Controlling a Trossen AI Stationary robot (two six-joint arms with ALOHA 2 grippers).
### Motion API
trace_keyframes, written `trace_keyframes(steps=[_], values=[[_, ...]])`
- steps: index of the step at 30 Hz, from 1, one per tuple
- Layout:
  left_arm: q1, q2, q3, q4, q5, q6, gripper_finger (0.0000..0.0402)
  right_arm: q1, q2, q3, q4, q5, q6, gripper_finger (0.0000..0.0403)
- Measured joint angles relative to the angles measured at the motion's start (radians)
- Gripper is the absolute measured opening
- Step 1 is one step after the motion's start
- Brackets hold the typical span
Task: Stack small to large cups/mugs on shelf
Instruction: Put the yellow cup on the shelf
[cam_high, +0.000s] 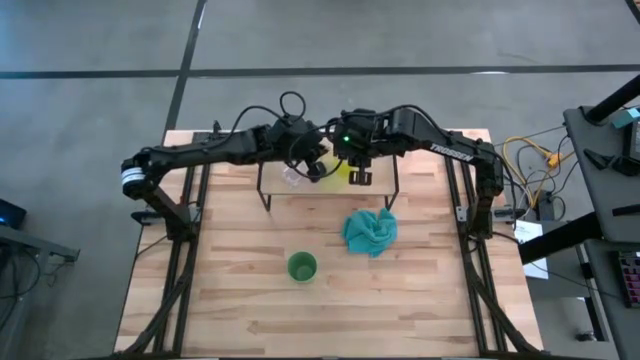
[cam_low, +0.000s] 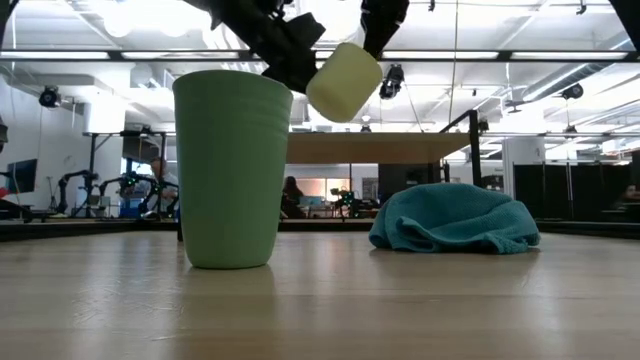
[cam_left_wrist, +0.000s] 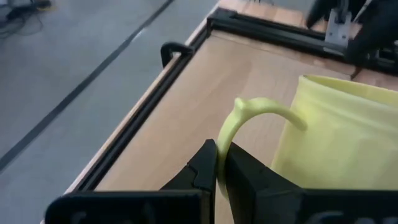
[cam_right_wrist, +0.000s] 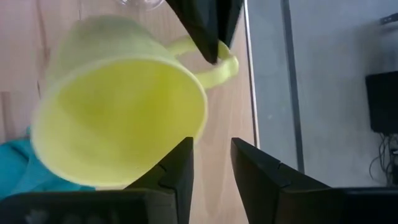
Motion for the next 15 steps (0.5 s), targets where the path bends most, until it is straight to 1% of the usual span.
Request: trace_keyframes(steps=[5,15], values=[[0.0,0.0,-0.029,0.109,0.0,-0.001,0.0004,0.0,0.0,-0.012,0.0,0.0,0.0,0.0098],[0.005,0.0,-0.09,0.145,-0.006,-0.003,0.0004,0.0,0.005,-0.033,0.011,0.0,0.01,0.0104]])
